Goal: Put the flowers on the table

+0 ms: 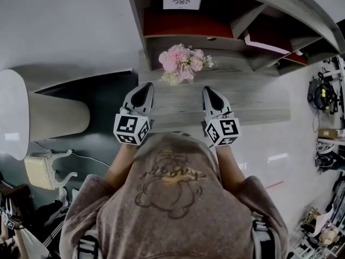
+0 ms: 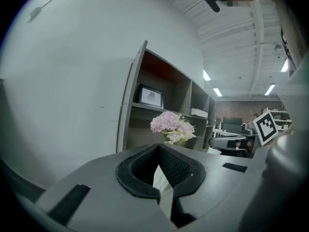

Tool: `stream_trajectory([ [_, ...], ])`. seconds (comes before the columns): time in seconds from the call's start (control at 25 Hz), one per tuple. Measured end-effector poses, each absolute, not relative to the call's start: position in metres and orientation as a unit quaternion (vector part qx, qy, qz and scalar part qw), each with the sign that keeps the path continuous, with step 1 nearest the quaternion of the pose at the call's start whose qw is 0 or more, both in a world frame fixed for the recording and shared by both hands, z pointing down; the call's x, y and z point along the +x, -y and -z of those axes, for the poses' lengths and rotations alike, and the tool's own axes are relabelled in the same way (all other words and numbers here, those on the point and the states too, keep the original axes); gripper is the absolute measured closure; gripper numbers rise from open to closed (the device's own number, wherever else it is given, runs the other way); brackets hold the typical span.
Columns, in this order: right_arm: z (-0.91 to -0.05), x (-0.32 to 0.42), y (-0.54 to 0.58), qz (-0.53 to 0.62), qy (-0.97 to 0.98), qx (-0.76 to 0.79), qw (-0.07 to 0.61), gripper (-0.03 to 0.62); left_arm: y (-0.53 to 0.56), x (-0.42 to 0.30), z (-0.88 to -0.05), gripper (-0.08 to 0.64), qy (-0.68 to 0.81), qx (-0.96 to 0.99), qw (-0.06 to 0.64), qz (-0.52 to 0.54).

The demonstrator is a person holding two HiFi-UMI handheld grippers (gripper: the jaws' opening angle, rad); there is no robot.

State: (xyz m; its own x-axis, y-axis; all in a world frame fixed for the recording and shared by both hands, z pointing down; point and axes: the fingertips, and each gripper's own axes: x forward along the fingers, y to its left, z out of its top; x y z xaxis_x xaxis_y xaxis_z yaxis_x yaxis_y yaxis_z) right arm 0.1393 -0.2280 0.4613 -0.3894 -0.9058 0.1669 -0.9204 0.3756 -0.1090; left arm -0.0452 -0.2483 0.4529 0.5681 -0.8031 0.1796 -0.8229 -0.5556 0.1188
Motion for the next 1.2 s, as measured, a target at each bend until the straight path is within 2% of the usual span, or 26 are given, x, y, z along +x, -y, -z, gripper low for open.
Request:
stream_trajectory([
  [0.4,-0.492,0.14,0.223,-0.12,0.825,0.55,0.048,0.592,0.24,-0.051,-0.473,0.545,0.475,0.872,0.105,-0.051],
  [1.2,-0.491,0.144,0.218,-0.117,0.826,0.549,0.049,0.592,0.237,-0.042,-0.469,0.545,0.471,0.873,0.111,-0.051],
])
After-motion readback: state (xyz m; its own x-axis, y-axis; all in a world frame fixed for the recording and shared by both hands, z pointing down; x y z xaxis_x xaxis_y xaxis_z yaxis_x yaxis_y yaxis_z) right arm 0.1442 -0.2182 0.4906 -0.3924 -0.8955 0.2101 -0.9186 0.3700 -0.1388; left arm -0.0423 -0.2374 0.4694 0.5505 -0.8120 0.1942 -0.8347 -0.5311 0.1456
